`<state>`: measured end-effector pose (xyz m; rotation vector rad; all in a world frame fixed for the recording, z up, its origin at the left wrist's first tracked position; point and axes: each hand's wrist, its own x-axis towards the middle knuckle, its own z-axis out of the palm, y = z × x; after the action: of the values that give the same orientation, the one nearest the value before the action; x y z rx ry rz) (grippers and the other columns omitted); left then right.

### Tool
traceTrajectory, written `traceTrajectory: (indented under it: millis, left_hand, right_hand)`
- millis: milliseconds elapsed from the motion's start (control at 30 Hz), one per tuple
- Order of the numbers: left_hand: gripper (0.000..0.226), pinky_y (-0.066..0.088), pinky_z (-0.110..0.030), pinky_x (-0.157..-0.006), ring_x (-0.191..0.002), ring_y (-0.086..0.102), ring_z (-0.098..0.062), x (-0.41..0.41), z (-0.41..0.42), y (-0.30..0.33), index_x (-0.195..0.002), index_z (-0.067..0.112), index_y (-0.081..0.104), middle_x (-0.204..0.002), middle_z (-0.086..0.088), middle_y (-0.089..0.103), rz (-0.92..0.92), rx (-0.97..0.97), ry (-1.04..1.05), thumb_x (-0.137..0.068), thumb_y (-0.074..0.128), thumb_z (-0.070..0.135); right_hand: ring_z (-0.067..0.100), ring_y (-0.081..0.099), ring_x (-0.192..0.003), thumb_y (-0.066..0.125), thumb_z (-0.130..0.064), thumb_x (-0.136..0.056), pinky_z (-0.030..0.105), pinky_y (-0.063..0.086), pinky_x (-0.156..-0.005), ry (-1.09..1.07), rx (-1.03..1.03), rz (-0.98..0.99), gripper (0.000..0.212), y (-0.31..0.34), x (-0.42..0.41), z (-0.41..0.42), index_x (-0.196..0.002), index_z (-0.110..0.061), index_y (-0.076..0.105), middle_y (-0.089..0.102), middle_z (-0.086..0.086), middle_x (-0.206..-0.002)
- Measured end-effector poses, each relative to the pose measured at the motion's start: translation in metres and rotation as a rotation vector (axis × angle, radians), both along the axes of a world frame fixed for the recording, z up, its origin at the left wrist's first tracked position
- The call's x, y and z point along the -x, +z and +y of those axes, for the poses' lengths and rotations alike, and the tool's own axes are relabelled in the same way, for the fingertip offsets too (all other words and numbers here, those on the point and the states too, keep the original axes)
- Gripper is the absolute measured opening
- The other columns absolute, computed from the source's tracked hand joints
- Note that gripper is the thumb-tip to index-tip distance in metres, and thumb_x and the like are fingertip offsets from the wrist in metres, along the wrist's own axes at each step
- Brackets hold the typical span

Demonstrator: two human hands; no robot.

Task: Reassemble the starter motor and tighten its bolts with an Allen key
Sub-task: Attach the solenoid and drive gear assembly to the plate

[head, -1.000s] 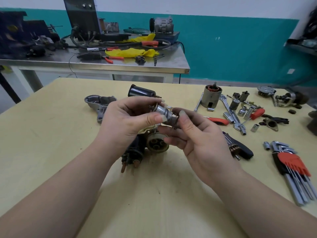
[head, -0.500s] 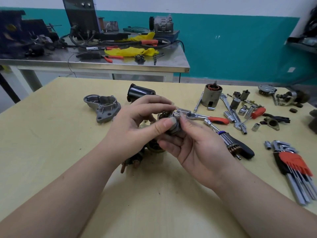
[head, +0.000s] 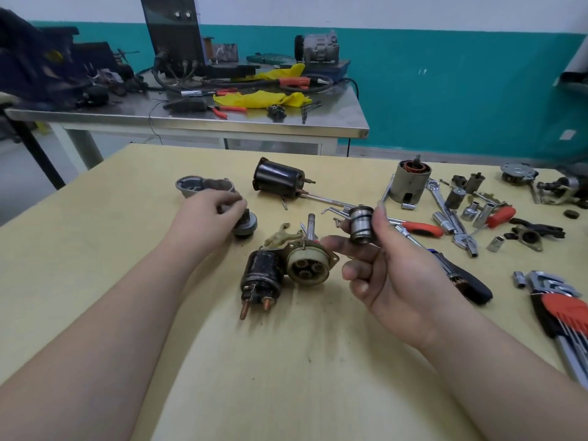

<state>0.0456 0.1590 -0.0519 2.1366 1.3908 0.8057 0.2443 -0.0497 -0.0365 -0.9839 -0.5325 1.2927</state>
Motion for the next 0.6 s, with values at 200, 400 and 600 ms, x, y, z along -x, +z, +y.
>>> traceTrajectory:
  millis: [200,400,600]
  left_hand:
    - [0.06,0.046,-0.03,-0.082,-0.102,0.062,-0.01,0.0,0.001,-0.002,-0.13,0.027,0.075,-0.113,0.011,0.071,0.135,0.004,-0.119,-0.087,0.078,0.069]
    - [0.064,0.045,-0.031,-0.09,-0.108,0.061,-0.017,-0.004,0.0,-0.008,-0.136,0.025,0.067,-0.118,0.005,0.067,0.193,-0.01,-0.117,-0.081,0.091,0.045]
    - [0.065,0.031,-0.054,-0.119,-0.144,0.032,-0.026,-0.018,-0.011,-0.01,-0.127,0.043,0.073,-0.157,0.01,0.048,0.281,-0.246,-0.323,-0.076,0.065,0.083]
  right_hand:
    - [0.018,0.07,-0.055,0.06,-0.062,-0.087,0.024,0.048,-0.042,-0.012,0.005,-0.005,0.054,-0.006,-0.008,0.001,-0.112,-0.015,0.07,0.079,0.019,-0.113]
    - [0.019,0.07,-0.056,0.061,-0.062,-0.086,0.023,0.048,-0.043,-0.016,0.009,-0.025,0.056,-0.006,-0.01,0.001,-0.114,-0.014,0.07,0.079,0.019,-0.112]
    - [0.019,0.07,-0.057,0.06,-0.062,-0.087,0.024,0.049,-0.044,-0.028,0.013,-0.045,0.057,-0.006,-0.01,0.002,-0.116,-0.013,0.066,0.079,0.02,-0.11]
